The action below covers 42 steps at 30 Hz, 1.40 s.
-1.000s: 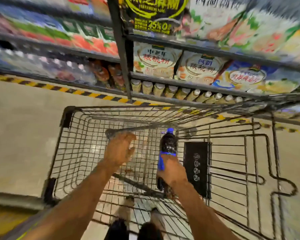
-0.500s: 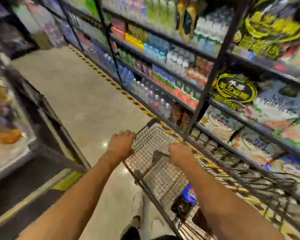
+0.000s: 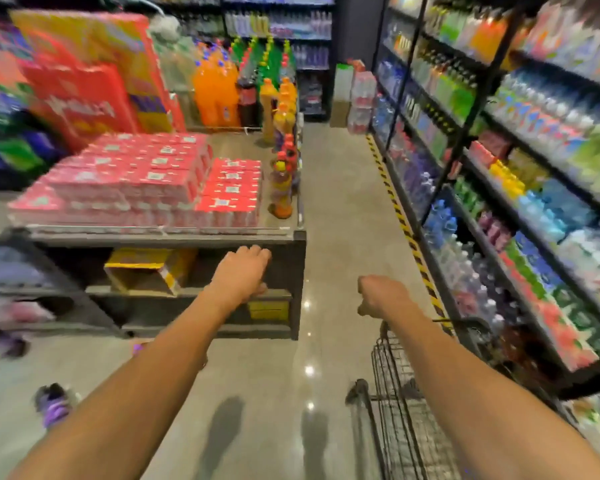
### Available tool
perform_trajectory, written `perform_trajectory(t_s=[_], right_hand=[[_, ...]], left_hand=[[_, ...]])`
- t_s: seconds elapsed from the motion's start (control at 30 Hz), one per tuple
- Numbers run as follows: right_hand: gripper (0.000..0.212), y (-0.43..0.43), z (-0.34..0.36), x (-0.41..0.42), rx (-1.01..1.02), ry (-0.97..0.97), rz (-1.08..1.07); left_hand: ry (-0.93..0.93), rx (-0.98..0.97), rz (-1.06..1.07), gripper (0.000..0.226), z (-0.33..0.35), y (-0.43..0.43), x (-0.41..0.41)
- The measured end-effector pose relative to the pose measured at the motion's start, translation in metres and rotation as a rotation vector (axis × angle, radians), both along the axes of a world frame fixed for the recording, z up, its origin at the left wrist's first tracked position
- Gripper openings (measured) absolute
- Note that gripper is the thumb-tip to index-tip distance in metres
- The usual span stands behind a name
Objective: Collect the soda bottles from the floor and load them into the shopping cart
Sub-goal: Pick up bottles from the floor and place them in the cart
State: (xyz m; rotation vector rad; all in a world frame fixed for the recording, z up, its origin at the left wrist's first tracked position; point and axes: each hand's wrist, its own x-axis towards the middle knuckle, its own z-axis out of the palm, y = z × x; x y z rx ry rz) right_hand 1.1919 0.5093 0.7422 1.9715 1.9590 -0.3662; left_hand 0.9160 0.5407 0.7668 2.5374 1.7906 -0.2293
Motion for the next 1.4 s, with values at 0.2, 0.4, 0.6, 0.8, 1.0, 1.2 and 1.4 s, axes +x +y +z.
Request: perform_trajectory(t_s=[0.2, 0.4, 0.6, 0.8, 1.0, 1.2, 1.4], right_hand=[[0.037, 0.044, 0.016, -0.153, 0.023, 0.042, 0.244], [0.037, 0.074, 0.030, -0.304, 0.058, 0.064, 0.575], [0.044, 0.116, 0.012, -0.415, 0.048, 0.118, 0.781], [0.046, 0.183, -0.032, -0.465, -0.036, 0.215, 0.840], [0.049, 0.229, -0.096, -0.470, -0.194, 0.252, 0.741], [0.055, 0.259, -0.149, -0.454, -0.341, 0.197, 0.610], [0.058, 0.253, -0.201, -0.459, -0.410, 0.169, 0.444]], left_hand=[[-0.030, 0.040, 0.317, 0.049, 0.001, -0.034, -0.173], [-0.006, 0.012, 0.624, 0.054, -0.008, -0.081, -0.304], [-0.041, -0.041, 0.813, 0.058, -0.029, -0.087, -0.378], [-0.230, -0.088, 0.904, 0.056, -0.065, -0.041, -0.407], [-0.276, -0.210, 0.899, 0.055, -0.108, 0.014, -0.411], [-0.309, -0.278, 0.823, 0.058, -0.145, 0.071, -0.424], [-0.329, -0.337, 0.664, 0.057, -0.190, 0.117, -0.445]])
